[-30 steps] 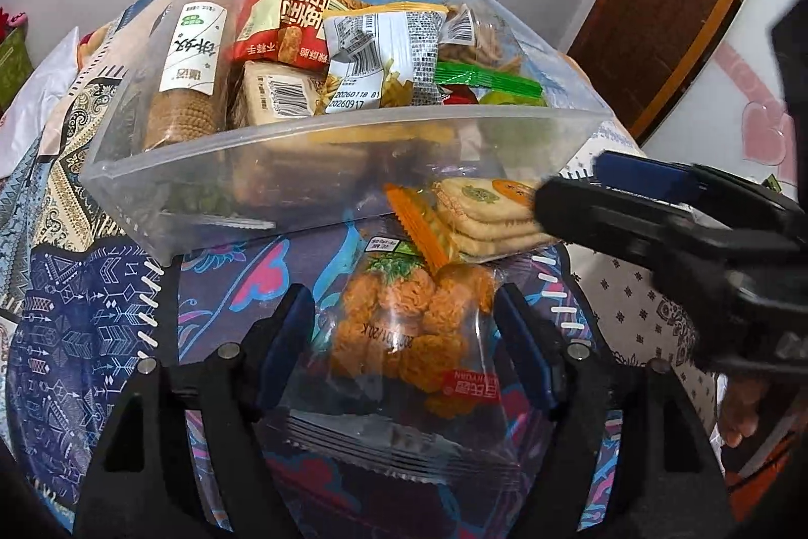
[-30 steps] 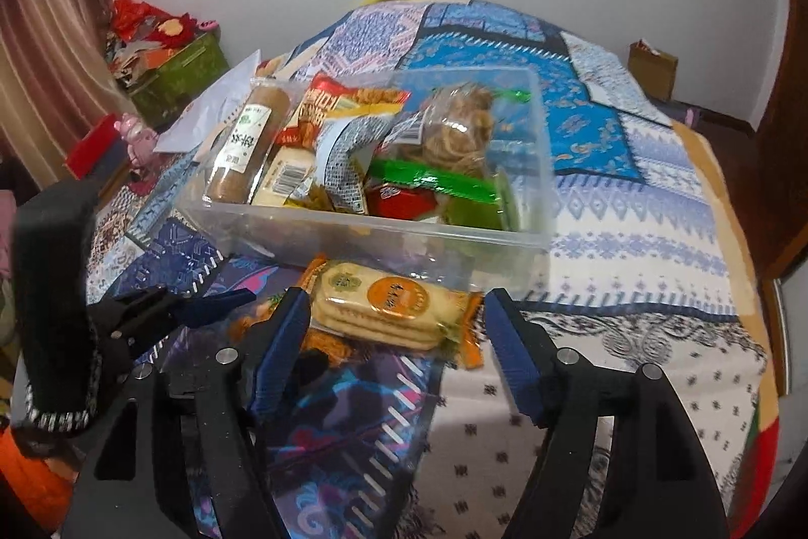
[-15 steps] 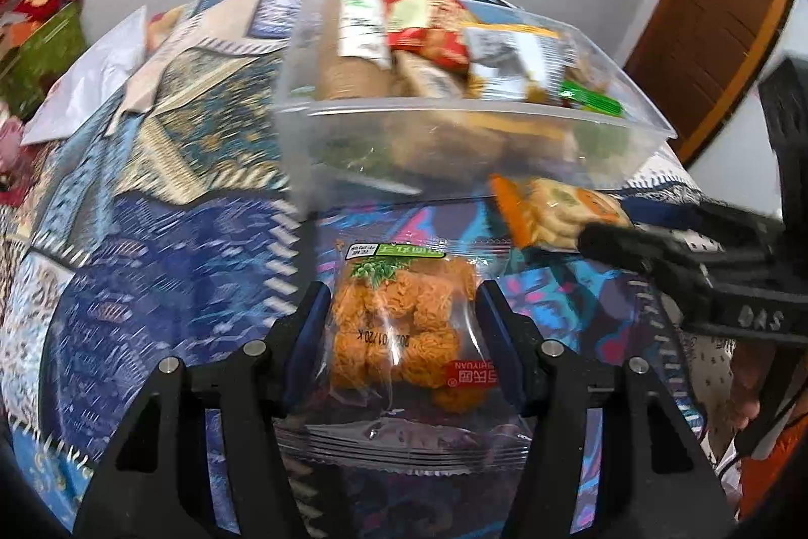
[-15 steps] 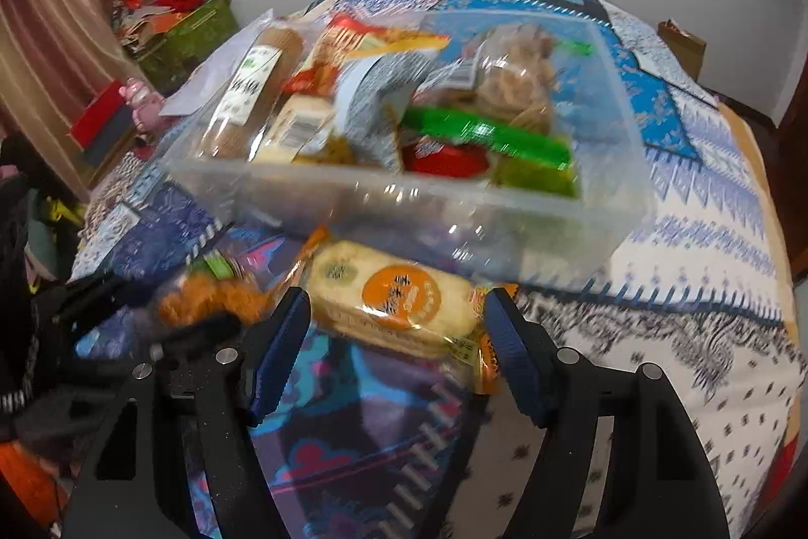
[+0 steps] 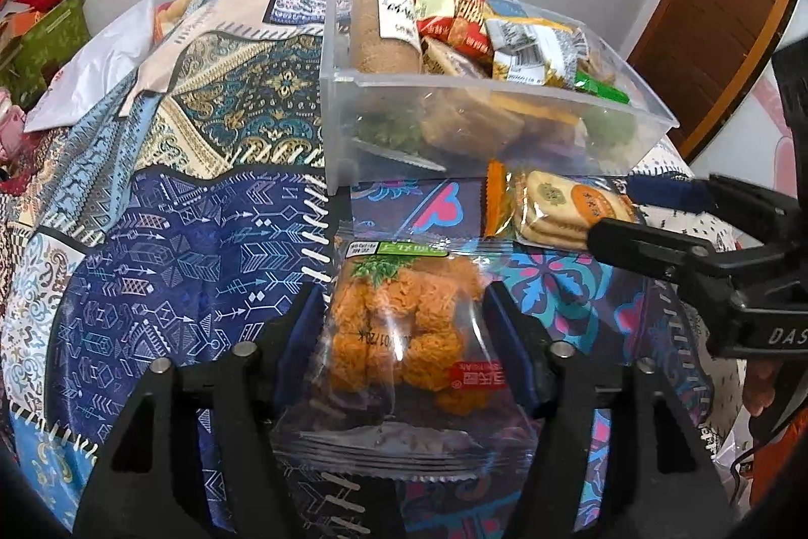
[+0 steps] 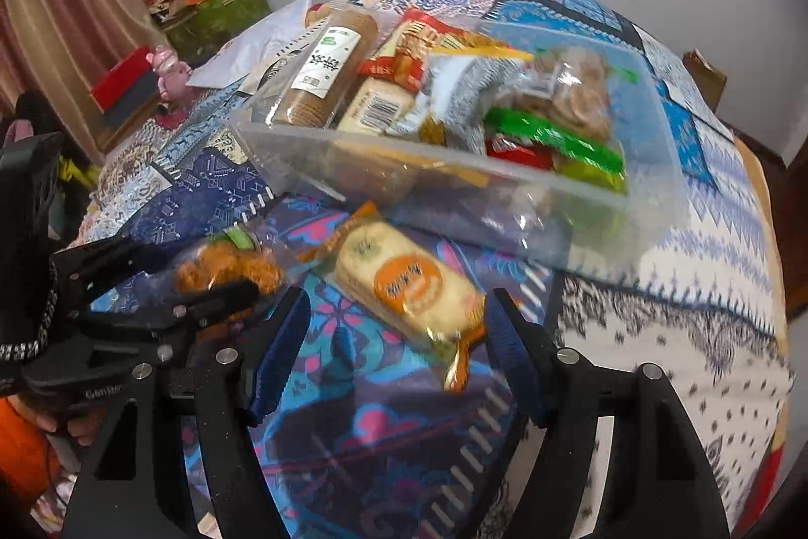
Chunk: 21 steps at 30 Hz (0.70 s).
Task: Organize snacks
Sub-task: 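Grasp the orange puff bag with the left tool while the right tool grasps the cake pack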
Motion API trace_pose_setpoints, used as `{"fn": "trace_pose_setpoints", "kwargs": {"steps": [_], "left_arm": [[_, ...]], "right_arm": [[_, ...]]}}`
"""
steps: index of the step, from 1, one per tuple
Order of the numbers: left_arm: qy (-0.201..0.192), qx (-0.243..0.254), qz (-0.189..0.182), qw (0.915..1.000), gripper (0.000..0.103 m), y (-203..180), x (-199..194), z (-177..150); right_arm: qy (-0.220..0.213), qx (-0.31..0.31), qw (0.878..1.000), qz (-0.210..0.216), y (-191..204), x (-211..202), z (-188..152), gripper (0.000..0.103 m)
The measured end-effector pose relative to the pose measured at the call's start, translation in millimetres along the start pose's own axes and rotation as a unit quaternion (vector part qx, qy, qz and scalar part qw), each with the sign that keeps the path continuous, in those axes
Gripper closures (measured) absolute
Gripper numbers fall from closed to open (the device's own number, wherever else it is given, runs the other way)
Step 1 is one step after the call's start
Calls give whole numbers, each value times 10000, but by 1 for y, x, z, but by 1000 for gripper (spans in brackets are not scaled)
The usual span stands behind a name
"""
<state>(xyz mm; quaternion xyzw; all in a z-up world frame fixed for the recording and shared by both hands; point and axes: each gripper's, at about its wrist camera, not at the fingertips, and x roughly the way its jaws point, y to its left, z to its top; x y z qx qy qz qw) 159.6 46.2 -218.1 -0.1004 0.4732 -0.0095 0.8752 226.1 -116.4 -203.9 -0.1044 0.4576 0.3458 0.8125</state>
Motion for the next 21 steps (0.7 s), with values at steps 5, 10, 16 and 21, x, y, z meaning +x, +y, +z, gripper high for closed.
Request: {"fn": "trace_pose_setpoints", "kwargs": {"steps": [5,10,16,21], "left_arm": [[35,17,-14,10000,33,-1,7,1],[-72,138,22,9999,39,-4,6,0],[-137,65,15,9999,44,-5,-1,-2],[-289,179,-6,9994,45,-13,-18,-2]], "right_arm": [[289,-181,9994,-12,4,26,9,25],[460,-5,9988,179,-2,34,3,25],[346,36,9992,198,-3,21,-8,69],[72,-2,10000,-6,0,1,-15,71]]}}
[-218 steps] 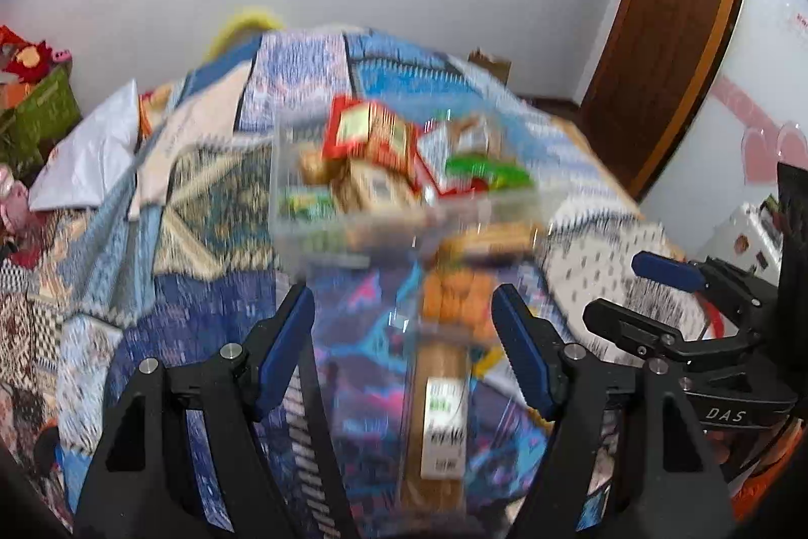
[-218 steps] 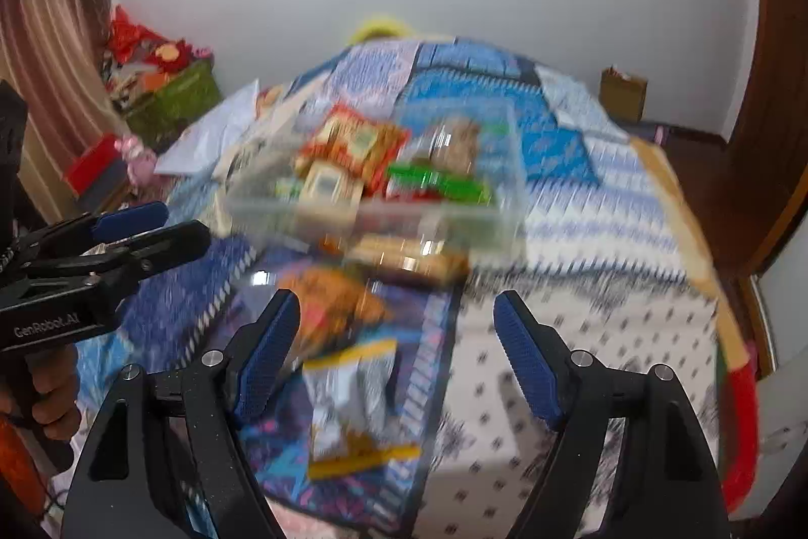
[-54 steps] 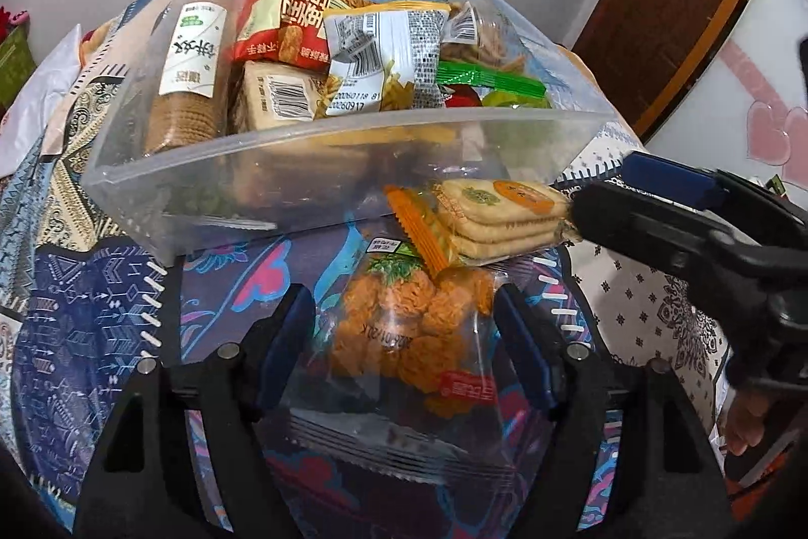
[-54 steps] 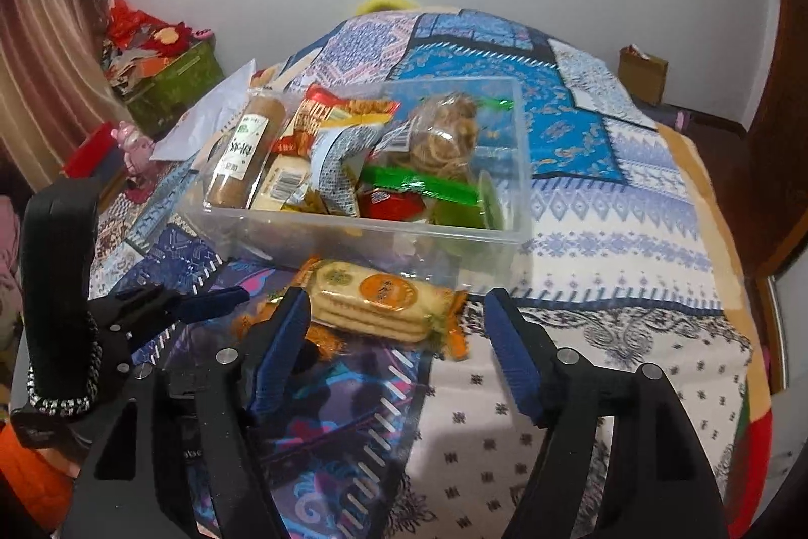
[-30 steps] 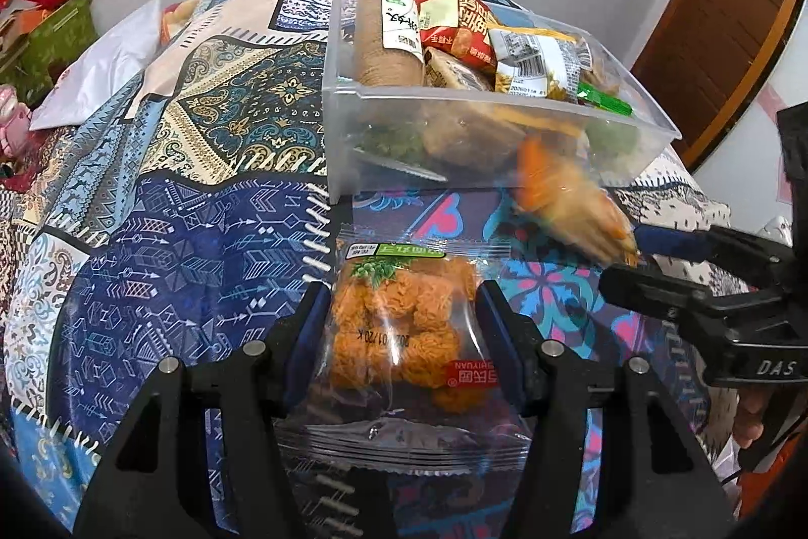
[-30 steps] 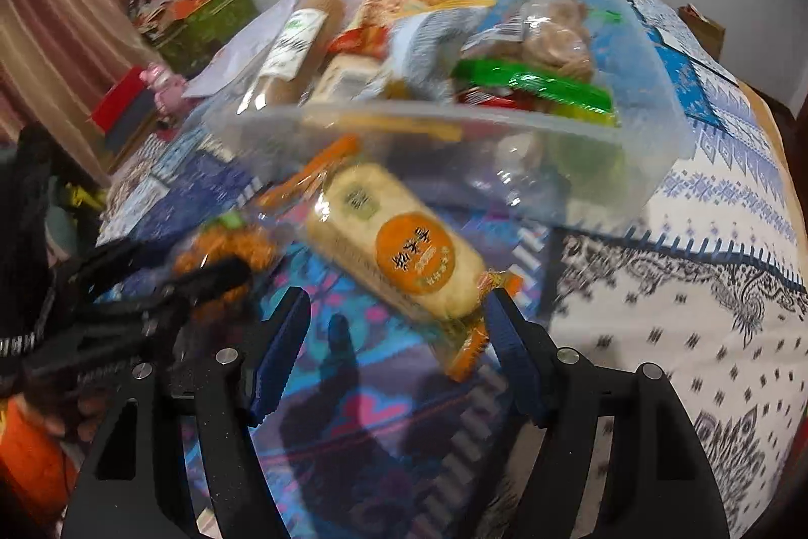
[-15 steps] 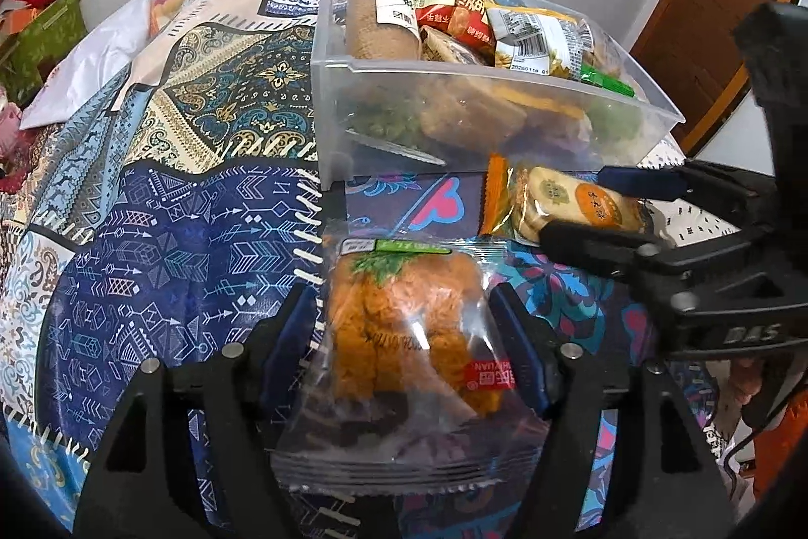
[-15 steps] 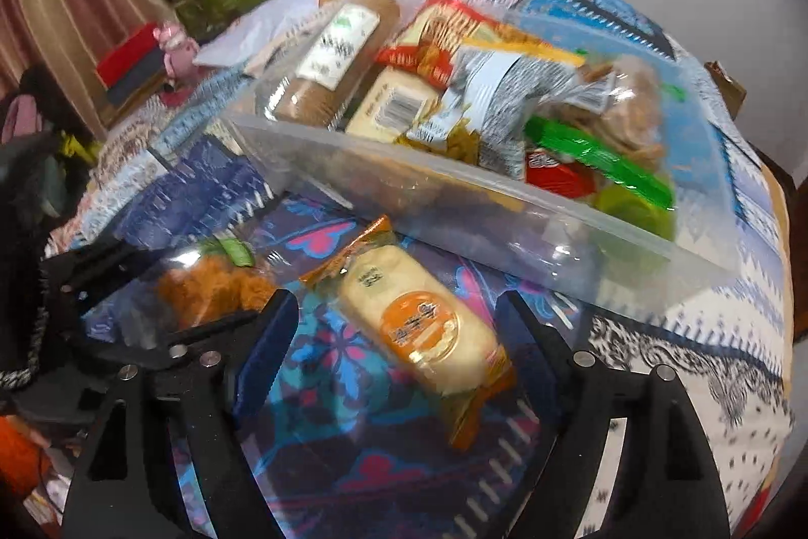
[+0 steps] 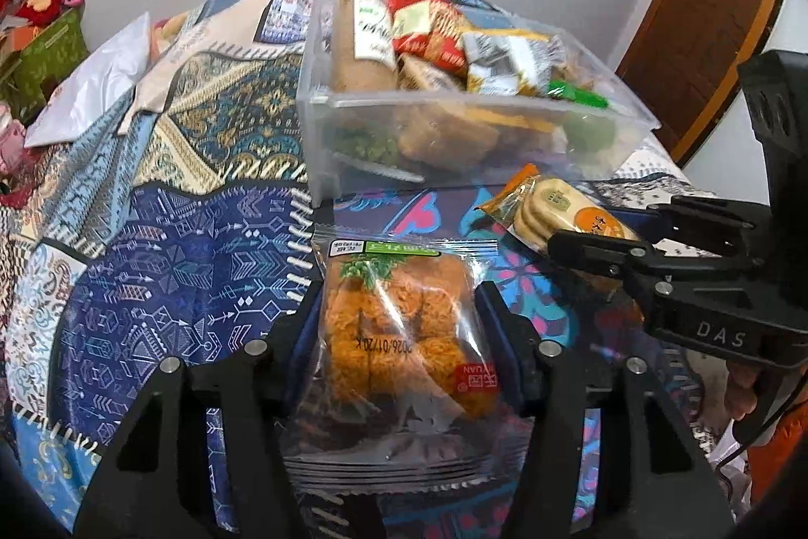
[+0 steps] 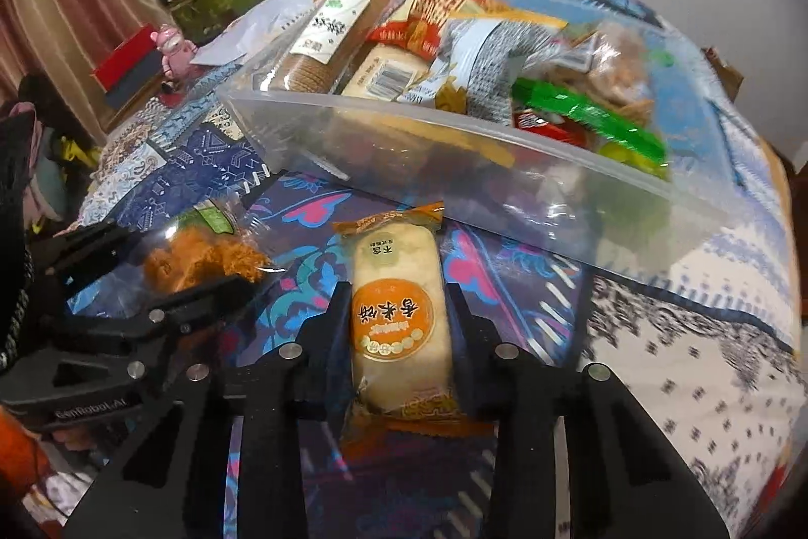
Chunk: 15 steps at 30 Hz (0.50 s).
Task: Organize snacks
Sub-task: 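Grasp the orange puff bag with the left tool while the right tool grasps the cake pack, then lower the puff bag and cake pack into the clear box, open both tools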
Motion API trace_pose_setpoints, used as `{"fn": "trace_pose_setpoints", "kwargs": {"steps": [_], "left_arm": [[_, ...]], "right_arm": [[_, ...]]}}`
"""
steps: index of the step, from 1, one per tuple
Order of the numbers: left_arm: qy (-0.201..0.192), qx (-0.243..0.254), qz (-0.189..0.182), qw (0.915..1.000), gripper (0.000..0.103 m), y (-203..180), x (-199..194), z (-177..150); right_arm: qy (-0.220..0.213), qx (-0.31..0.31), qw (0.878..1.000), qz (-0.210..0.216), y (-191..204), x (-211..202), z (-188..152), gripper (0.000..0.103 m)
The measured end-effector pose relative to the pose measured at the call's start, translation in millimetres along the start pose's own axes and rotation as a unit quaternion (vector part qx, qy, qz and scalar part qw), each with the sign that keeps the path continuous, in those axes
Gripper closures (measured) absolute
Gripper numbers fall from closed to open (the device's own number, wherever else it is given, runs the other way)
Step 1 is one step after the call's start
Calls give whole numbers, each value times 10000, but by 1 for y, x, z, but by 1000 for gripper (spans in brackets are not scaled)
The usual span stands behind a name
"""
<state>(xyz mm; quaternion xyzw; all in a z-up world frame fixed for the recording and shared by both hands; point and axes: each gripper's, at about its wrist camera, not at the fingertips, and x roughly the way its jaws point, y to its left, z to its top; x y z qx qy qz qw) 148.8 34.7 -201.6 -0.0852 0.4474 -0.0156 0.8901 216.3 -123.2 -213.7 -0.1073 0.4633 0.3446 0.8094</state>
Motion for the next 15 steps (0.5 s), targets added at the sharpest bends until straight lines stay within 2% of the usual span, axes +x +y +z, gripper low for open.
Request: {"fn": "trace_pose_setpoints", "kwargs": {"steps": [8,15], "left_arm": [[-524,141,-39,9985,45,-19,-39,20],[-926,233,-54,9954,45,-31,-51,53]], "right_arm": [[-586,41,9982,-103,-2,-46,3,71],[-1124,268,9928,-315,-15,-73,22,71]]}}
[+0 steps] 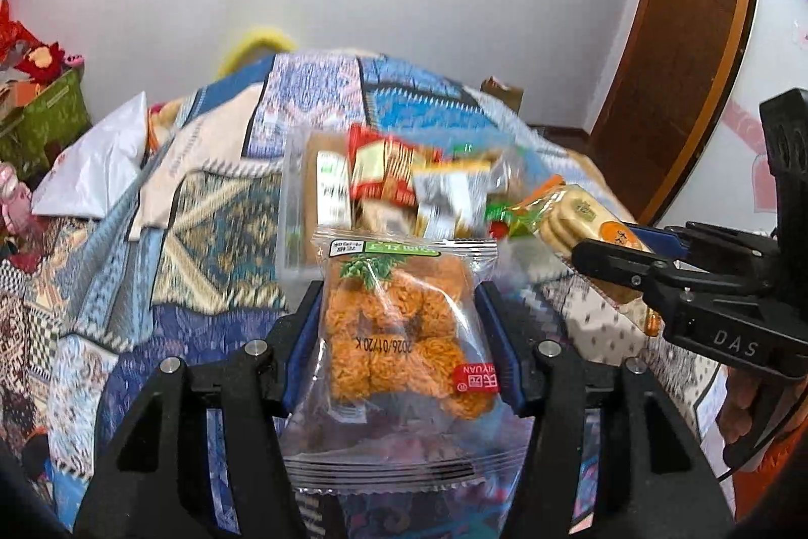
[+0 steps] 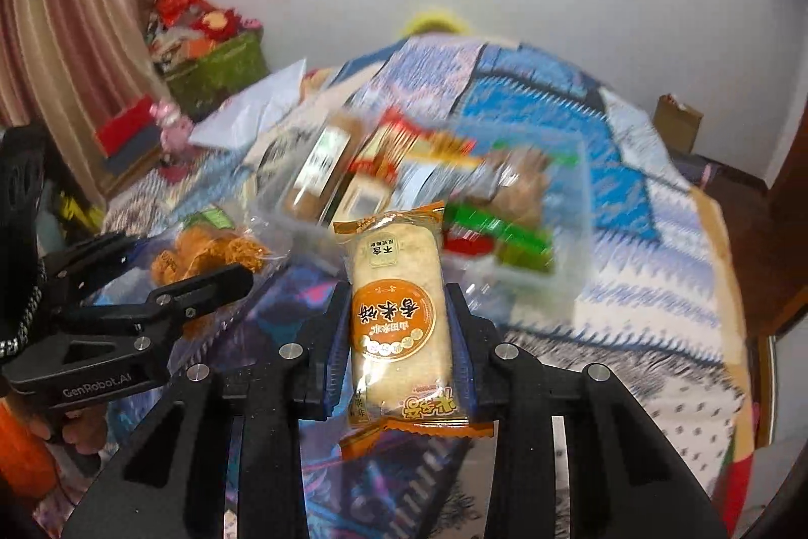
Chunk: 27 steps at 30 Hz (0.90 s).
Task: Organize snacks
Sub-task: 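Lower the puff bag and cake pack into the clear box, open both tools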
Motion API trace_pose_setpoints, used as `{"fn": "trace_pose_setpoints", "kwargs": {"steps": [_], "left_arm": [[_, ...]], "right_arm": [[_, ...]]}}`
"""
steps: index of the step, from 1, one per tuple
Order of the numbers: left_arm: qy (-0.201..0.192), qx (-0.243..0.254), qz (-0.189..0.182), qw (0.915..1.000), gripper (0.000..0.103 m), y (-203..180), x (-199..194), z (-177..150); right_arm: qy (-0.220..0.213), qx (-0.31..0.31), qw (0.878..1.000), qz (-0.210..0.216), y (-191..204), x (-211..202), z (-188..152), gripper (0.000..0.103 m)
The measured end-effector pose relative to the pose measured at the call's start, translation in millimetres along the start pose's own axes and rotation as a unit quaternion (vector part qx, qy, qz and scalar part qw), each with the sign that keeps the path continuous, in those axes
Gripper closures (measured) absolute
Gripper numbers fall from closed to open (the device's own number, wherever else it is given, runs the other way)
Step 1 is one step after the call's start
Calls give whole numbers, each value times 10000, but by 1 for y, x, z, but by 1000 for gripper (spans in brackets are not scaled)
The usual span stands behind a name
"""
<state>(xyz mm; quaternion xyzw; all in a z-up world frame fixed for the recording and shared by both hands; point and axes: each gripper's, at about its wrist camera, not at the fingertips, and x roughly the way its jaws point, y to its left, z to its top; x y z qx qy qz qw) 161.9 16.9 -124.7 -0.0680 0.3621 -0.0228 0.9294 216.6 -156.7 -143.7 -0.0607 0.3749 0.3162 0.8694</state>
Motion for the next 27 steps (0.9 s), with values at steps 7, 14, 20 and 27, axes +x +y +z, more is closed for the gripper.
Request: {"fn": "trace_pose_setpoints", "kwargs": {"steps": [7,14,20,27], "left_arm": [[-323,31,9,9995,45,-2,12,35],[-426,-19,82,9991,45,2,42,61],[-337,-85,201,9992,45,9,74,68],[-69,-240,265,9993,44,14,106,62]], "right_arm": [[-384,344,9984,-241,-19,2,21,71],[-397,535,9975,-246,-34,22,32,71],[-295,652,9972,-208,-41,47,34,71],[-131,668,9976,-133,-40,69,29,71]]}}
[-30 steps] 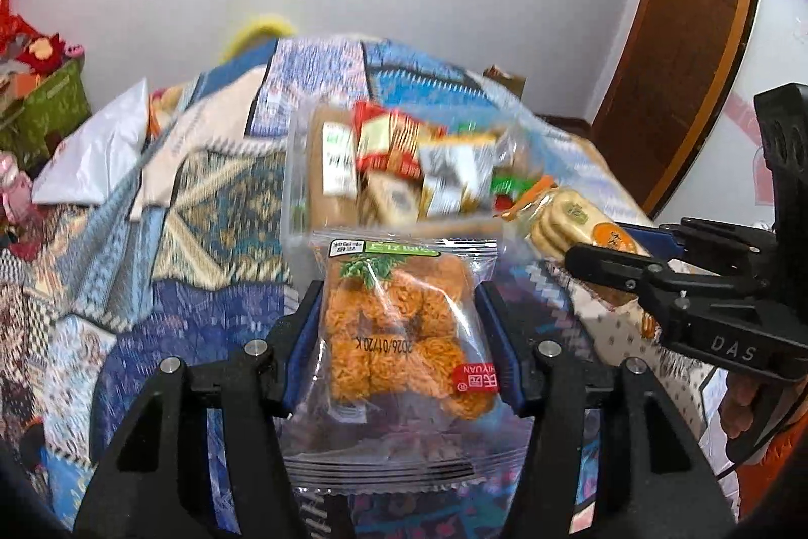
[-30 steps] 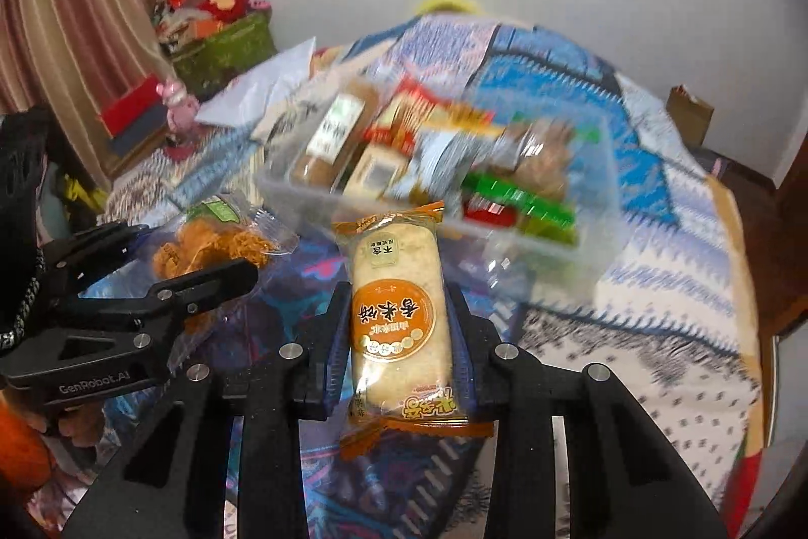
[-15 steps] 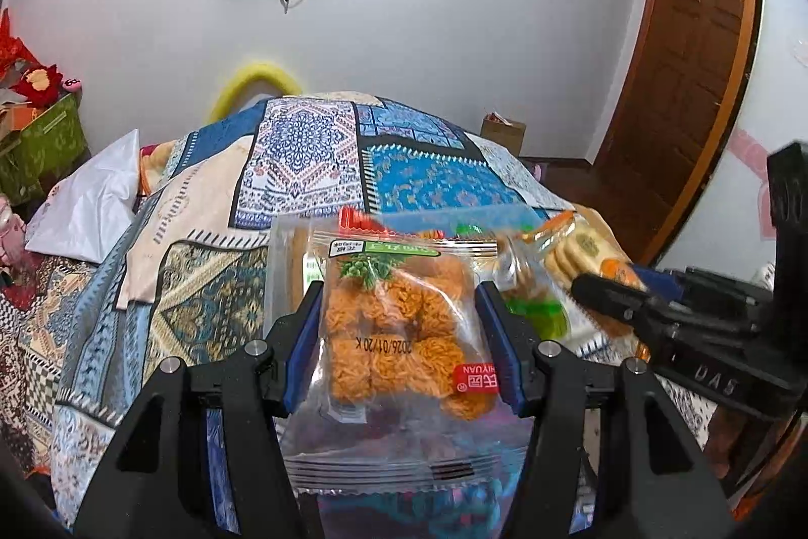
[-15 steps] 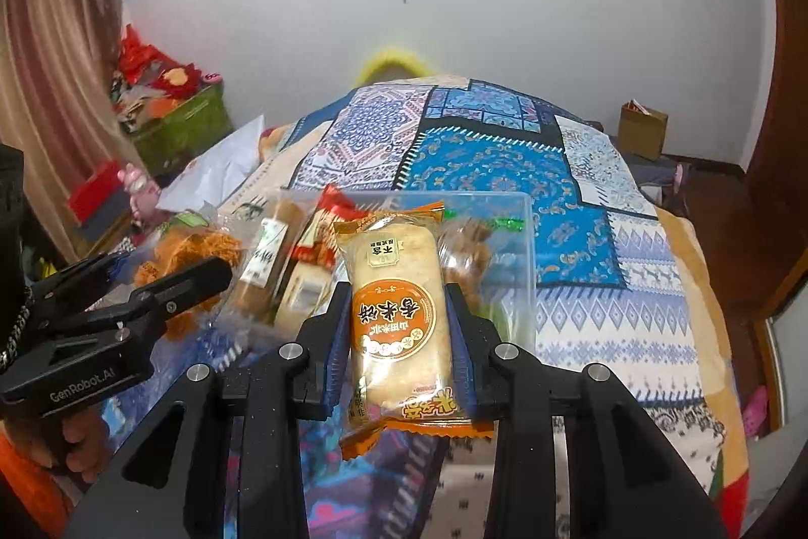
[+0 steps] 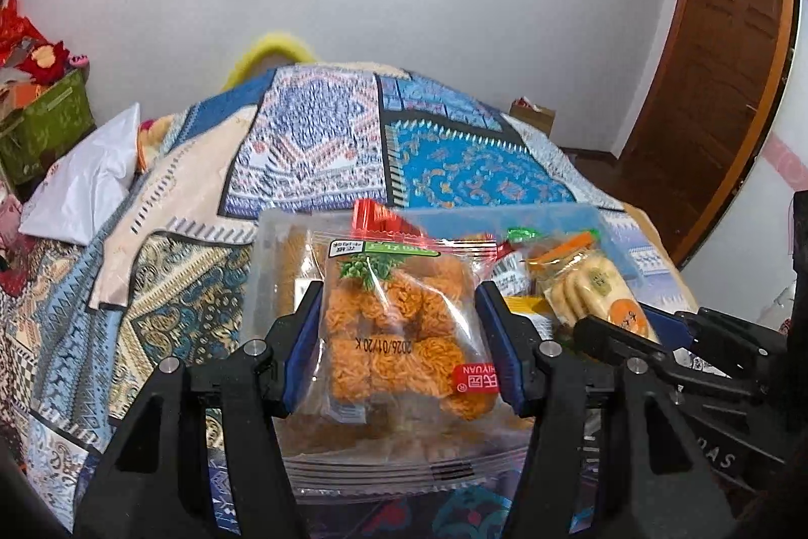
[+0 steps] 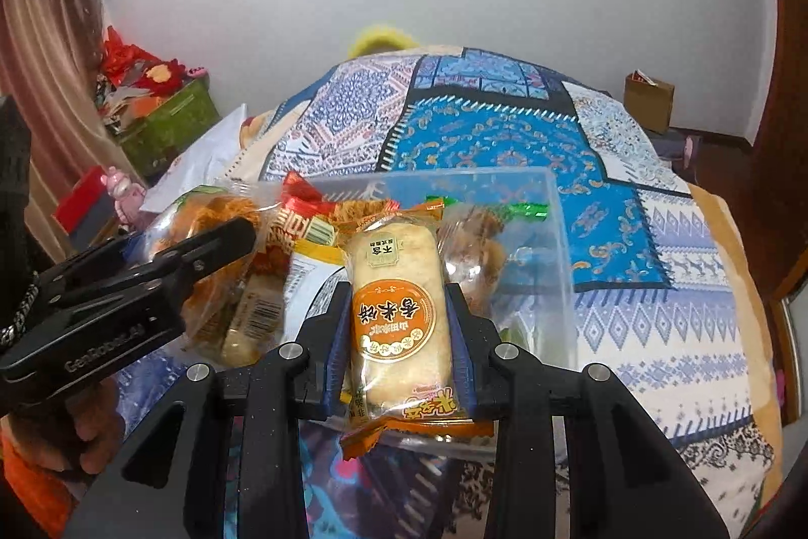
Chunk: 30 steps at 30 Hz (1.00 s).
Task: Organize snacks
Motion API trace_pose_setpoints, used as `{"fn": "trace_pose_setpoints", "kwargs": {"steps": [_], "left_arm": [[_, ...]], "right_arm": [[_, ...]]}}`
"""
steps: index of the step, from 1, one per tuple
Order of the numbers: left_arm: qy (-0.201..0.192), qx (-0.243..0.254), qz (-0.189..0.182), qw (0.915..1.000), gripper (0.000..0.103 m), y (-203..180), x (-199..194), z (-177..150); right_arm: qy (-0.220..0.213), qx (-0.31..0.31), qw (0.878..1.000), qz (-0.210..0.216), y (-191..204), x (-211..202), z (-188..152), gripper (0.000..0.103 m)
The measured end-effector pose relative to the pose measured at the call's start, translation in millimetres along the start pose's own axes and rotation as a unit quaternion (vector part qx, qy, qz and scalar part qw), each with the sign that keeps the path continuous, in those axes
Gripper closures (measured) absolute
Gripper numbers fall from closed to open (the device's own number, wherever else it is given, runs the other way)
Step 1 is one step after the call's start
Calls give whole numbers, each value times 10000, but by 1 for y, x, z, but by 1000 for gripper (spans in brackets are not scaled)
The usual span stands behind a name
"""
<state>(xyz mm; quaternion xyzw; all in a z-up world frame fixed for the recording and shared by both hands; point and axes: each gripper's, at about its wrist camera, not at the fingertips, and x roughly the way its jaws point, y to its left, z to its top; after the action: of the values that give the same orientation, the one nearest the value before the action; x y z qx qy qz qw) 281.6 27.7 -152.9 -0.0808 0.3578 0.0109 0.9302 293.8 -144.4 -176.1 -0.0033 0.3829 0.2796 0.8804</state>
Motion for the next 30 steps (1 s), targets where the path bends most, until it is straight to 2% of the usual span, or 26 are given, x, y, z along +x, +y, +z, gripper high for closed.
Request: {"fn": "trace_pose_setpoints", "kwargs": {"steps": [3,8,12,19,26,27,30], "left_arm": [[52,107,127,9998,40,-4,2,-2],[150,75,15,9999,38,-5,-5,-1],[-9,40,-56,10000,38,-4,-28,3],[-682,71,-117,9976,38,-4,-102,12],[-1565,285,-100,9872,38,-17,-194,11],[-1661,301,-94,9856,35,-18,-204,10],[-1917,307,-154,9809,24,-20,-234,5]], "right_arm": [[92,-124,9999,-3,3,1,-3,67],[95,-134,9999,-43,3,-5,-1,51],[1,-51,10000,-2,1,-20,2,50],[-500,-75,9987,-10,9,-77,13,50],[-1227,-287,9920,13,33,-154,17,50],[-1323,-310,9907,12,36,-163,17,49],[-1665,-359,9854,-45,46,-192,13,39]]}}
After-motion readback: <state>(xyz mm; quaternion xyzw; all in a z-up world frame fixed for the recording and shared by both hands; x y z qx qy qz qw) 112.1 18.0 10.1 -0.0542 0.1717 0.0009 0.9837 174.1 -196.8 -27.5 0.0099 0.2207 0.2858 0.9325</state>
